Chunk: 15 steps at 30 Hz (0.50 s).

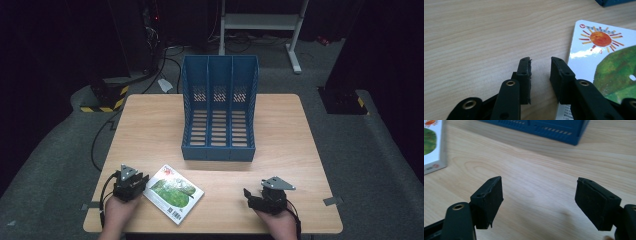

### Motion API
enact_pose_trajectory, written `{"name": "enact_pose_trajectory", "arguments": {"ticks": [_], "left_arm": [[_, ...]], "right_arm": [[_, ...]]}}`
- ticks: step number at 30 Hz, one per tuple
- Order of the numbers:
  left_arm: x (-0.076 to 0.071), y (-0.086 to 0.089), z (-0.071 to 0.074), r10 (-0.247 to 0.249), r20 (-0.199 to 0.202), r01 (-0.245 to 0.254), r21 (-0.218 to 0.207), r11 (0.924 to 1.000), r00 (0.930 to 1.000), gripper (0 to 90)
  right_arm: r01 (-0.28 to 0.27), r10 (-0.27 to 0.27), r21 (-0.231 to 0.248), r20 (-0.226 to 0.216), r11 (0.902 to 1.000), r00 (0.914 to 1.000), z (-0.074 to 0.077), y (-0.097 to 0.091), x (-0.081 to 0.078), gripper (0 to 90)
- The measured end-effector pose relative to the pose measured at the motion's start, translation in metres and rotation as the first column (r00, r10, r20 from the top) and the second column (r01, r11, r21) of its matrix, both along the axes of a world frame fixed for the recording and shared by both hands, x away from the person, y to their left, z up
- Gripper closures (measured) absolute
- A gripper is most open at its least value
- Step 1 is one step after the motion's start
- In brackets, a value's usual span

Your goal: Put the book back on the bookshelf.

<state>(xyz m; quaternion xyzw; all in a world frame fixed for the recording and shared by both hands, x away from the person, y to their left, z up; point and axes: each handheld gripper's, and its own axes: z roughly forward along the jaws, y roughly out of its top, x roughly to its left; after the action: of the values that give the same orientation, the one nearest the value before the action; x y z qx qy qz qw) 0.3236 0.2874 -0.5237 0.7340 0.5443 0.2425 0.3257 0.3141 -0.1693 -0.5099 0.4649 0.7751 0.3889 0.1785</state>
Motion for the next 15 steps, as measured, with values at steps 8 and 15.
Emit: {"name": "enact_pose_trajectory", "arguments": {"ticks": [8,15], "left_arm": [[-0.010,-0.014,0.001,-0.067,-0.013,0.067,-0.005,0.9977,0.9977,70.0],[-0.010,-0.033,0.001,-0.112,-0.006,0.112,0.007,0.9936,0.9936,70.0]], "right_arm": [[-0.074,0.074,-0.043,0.002,0.9964,0.9973,-0.005,0.024,-0.005,22.4],[-0.091,0.091,-0.057,-0.010,0.9942,0.9958,-0.007,0.028,-0.006,23.3]]}}
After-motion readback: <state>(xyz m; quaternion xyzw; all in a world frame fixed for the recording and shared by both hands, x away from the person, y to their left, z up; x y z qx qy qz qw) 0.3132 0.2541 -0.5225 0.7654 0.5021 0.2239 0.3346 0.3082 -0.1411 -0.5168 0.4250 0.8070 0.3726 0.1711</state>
